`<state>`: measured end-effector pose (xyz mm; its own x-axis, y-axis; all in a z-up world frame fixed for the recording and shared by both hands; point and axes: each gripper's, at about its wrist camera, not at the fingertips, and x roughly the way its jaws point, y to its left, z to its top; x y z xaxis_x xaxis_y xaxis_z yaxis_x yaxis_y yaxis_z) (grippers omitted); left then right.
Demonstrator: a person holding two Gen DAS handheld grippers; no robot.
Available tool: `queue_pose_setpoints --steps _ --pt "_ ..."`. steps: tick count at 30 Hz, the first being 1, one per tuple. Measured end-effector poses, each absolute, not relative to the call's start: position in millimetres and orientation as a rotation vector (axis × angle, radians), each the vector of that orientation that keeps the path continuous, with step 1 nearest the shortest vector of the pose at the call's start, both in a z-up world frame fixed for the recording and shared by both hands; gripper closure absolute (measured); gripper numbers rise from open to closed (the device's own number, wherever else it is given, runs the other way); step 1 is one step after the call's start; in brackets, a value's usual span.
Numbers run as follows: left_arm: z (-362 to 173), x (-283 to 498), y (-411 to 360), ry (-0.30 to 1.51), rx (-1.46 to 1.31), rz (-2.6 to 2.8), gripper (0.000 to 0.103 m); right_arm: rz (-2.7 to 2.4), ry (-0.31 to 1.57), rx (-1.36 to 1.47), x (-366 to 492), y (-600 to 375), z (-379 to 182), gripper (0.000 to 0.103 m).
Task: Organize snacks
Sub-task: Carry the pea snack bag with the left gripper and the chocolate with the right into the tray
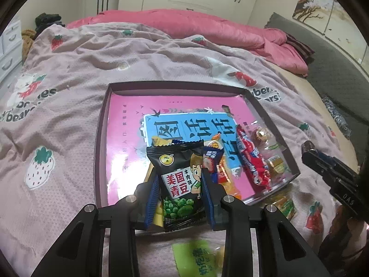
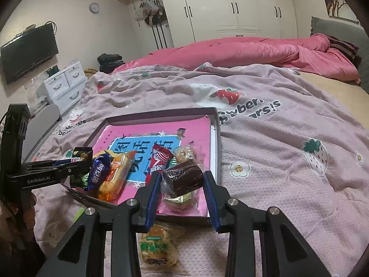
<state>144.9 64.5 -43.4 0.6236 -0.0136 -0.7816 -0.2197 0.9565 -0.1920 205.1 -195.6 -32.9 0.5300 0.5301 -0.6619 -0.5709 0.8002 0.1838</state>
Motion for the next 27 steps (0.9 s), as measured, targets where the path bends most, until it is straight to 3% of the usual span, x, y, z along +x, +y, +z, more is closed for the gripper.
queue_pose_setpoints --steps 27 --pt "-53.8 147.5 80.1 0.925 -0.279 0.177 0.067 0.604 0.823 -0.101 220.0 -185.0 -53.1 0.066"
